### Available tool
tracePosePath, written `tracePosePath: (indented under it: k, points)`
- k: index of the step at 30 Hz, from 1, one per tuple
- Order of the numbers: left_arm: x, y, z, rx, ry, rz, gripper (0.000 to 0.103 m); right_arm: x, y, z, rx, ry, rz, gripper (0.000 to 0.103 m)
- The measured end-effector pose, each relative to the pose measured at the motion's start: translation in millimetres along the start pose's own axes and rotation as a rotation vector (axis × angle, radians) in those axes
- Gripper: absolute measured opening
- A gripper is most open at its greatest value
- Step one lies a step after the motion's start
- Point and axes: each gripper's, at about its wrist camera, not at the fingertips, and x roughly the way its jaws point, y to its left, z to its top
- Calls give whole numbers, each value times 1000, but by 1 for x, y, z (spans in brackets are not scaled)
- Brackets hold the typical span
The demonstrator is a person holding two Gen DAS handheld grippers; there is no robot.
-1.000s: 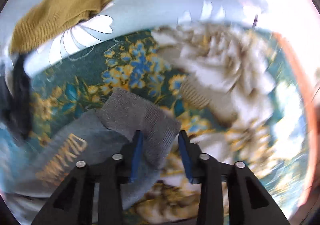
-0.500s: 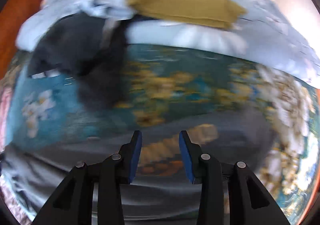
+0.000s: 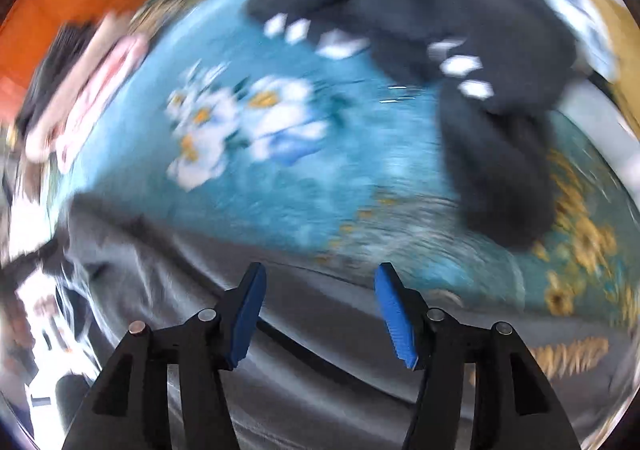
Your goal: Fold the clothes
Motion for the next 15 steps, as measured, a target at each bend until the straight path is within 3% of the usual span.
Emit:
tracePosePath:
  k: [5, 8, 10, 11, 13, 15]
  points:
    - [4, -4, 16, -16, 23, -31, 12, 26, 27, 3, -167, 63, -56, 58]
    - [5, -6, 27, -35, 29, -54, 27, 30, 40, -3, -239, 73, -77, 58]
    - [9, -9, 35, -56, 32, -78, 46, 33, 47, -7, -277, 78, -89, 58]
    - [12, -11, 39, -64, 39, -90, 49, 32, 49, -9, -279, 76, -91, 56]
    - [19, -16, 47, -66, 51, -94, 51, 32, 53, -12, -282, 74, -94, 46]
    - [26, -19, 54, -62, 71, -77, 51, 32, 57, -16, -286, 71, -98, 20]
